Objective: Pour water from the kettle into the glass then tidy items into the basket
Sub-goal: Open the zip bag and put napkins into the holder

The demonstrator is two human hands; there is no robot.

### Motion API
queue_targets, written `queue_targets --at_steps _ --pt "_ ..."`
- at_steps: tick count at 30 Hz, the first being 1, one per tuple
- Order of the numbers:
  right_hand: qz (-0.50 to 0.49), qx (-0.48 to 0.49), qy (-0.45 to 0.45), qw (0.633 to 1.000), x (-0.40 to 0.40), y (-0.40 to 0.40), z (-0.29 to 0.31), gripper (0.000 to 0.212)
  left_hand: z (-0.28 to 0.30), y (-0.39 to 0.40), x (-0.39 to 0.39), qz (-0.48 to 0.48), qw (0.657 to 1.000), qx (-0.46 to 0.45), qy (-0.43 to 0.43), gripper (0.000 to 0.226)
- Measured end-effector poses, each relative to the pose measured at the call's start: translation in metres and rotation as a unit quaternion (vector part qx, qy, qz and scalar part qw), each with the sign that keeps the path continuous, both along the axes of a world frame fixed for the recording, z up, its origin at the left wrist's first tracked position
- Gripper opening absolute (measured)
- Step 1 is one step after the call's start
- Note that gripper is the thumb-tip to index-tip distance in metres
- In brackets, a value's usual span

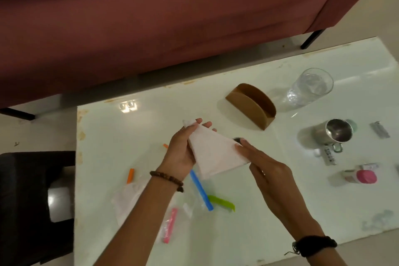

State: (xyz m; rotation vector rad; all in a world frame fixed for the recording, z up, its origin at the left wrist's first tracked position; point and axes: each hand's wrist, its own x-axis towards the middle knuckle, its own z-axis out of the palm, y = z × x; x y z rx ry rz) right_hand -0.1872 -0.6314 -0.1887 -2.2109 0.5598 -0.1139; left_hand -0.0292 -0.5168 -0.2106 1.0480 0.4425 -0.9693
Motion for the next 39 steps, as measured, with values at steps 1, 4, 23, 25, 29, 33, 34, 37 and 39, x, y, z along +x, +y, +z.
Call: queue_targets --at_steps 1,4,23,25,29,33,34,37,39 --pt "-0.015 0.028 0.000 0.999 -0.003 -0.013 0.000 0.051 -0.002 -0.009 0.002 -0.041 0.997 0.049 -0.036 0.010" --pt "-0.052 0.037 0.017 0.998 -0.010 -0.050 -0.004 0.048 -0.004 -0.040 0.007 -0.129 0.967 0.166 -0.145 0.005" --pt "-0.242 0.081 -0.002 0.967 0.037 -0.133 -0.071 0.012 -0.042 -0.185 0.076 -0.231 0.821 0.417 -0.313 0.010" --pt "-0.244 0.098 0.008 0.965 0.038 -0.133 -0.078 0.010 -0.048 -0.186 0.075 -0.230 0.807 0.439 -0.320 0.016" --pt "-0.253 0.128 0.018 0.959 0.043 -0.136 -0.091 0.006 -0.057 -0.188 0.072 -0.145 0.851 0.433 -0.261 0.026" --pt "-0.223 0.124 0.030 0.967 0.043 -0.142 -0.096 0.006 -0.063 -0.186 0.056 -0.022 0.889 0.413 -0.198 0.016" --pt "-0.211 0.121 0.032 0.970 0.042 -0.144 -0.097 0.004 -0.065 -0.185 0.049 0.005 0.889 0.415 -0.194 0.015" --pt "-0.173 0.091 0.037 0.980 0.040 -0.152 -0.098 0.024 -0.068 -0.184 0.024 0.082 0.898 0.392 -0.184 0.017" --pt "-0.141 0.096 0.037 0.985 0.042 -0.157 -0.097 0.039 -0.064 -0.185 0.005 0.107 0.917 0.340 -0.177 0.013"
